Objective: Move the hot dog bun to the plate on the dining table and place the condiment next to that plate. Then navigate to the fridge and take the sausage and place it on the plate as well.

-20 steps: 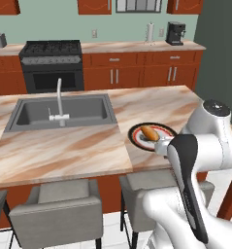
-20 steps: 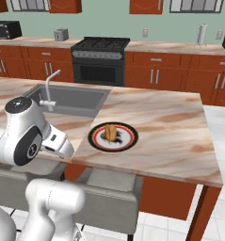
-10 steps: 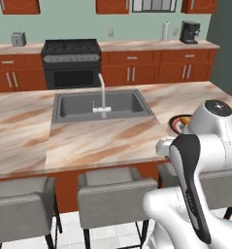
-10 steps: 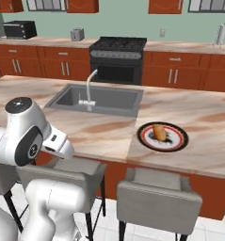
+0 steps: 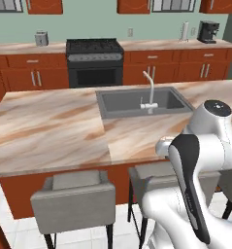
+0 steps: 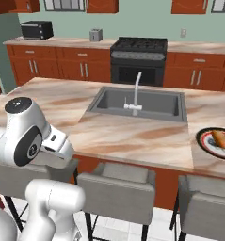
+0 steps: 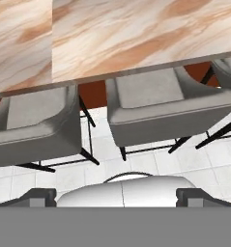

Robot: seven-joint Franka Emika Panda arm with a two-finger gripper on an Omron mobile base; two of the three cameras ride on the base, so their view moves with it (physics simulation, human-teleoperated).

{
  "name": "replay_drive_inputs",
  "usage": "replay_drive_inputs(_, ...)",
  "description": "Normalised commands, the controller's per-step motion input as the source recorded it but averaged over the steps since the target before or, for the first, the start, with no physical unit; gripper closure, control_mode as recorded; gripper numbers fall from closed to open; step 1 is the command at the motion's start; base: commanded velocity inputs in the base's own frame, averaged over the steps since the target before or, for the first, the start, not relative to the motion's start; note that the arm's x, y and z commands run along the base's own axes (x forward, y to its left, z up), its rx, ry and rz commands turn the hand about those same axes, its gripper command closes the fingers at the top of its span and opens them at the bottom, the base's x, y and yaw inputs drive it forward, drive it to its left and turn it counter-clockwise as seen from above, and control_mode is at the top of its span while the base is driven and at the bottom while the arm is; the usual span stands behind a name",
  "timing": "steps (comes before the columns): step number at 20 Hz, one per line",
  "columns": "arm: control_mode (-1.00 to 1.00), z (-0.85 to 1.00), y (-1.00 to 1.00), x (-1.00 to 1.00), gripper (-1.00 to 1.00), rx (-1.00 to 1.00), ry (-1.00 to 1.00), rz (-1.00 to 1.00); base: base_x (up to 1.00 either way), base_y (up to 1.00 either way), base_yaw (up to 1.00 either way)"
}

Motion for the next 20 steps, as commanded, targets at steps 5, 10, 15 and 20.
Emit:
replay_drive_inputs(5, 1.0, 0.0, 0.0, 0.0, -1.0, 0.0, 0.0, 0.0, -0.12, 1.0, 0.0)
replay_drive_inputs(10, 1.0, 0.0, 0.0, 0.0, -1.0, 0.0, 0.0, 0.0, -0.1, 1.0, 0.0)
replay_drive_inputs(15, 1.0, 0.0, 0.0, 0.0, -1.0, 0.0, 0.0, 0.0, -0.01, 1.0, 0.0)
replay_drive_inputs(20, 1.0, 0.0, 0.0, 0.0, -1.0, 0.0, 0.0, 0.0, 0.0, 1.0, -0.01)
